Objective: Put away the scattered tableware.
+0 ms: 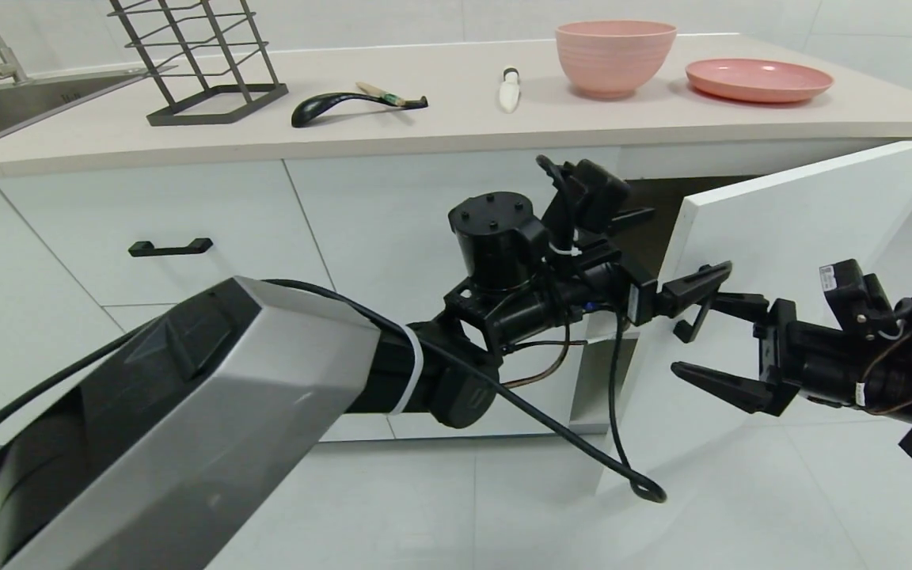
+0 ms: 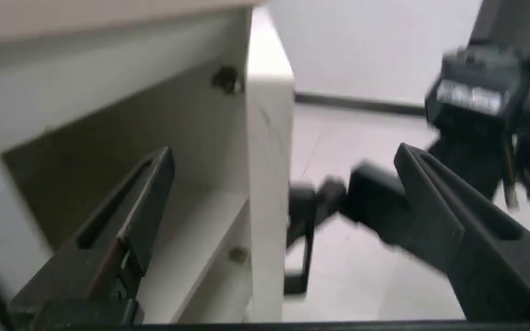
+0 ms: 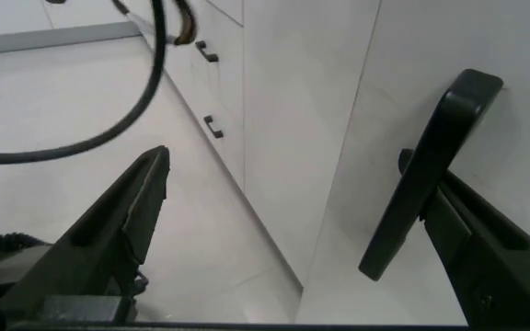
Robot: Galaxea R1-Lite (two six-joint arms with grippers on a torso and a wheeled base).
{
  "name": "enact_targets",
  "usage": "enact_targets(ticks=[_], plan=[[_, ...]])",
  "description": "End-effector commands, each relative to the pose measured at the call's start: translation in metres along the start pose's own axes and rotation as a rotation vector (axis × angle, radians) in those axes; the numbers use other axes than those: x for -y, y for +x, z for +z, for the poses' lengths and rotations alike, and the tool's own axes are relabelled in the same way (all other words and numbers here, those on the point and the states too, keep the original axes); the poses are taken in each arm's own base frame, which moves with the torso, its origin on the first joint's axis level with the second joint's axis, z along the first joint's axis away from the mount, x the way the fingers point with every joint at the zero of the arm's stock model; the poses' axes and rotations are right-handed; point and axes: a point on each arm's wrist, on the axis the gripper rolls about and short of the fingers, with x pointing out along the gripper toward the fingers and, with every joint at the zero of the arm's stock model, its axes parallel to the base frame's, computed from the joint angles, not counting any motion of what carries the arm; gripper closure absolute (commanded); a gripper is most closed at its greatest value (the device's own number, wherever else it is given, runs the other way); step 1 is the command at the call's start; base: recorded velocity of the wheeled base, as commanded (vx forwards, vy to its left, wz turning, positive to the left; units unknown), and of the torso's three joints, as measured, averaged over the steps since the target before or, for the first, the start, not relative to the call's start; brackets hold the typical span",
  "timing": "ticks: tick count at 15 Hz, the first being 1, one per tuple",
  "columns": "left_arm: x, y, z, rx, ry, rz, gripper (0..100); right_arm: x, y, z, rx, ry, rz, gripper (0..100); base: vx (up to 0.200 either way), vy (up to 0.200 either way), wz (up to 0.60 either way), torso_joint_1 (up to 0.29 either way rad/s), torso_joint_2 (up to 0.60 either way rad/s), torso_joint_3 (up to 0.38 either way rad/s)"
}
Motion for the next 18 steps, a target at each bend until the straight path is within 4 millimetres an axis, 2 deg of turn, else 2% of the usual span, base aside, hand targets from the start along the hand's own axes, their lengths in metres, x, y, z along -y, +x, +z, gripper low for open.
enact_targets(ticks=[1,5,8,11,18], plan=[[0.018,0.017,-0.016,0.02,-0.018,-0.044,0,-0.015,-0.01,0.017,0.02,-0.031,0.024,0,0.0,0.0,0.0,0.0,0.0,0.0],[0.056,0.031,-0.031,0.028,-0.042,-0.125,0,-0.017,-0.02,0.002,-0.027,-0.01,-0.023,0,0.0,0.0,0.0,0.0,0.0,0.0],[0.058,0.032,-0.027,0.047,-0.037,-0.134,0,-0.006,-0.046,-0.011,-0.088,0.022,-0.157,0,0.0,0.0,0.0,0.0,0.0,0.0],[0.058,0.032,-0.028,0.044,-0.041,-0.134,0,-0.007,-0.065,-0.026,-0.138,0.073,-0.221,0,0.0,0.0,0.0,0.0,0.0,0.0],[0.059,0.032,-0.031,0.036,-0.044,-0.171,0,0.001,-0.07,-0.037,-0.149,0.083,-0.253,0,0.0,0.0,0.0,0.0,0.0,0.0]])
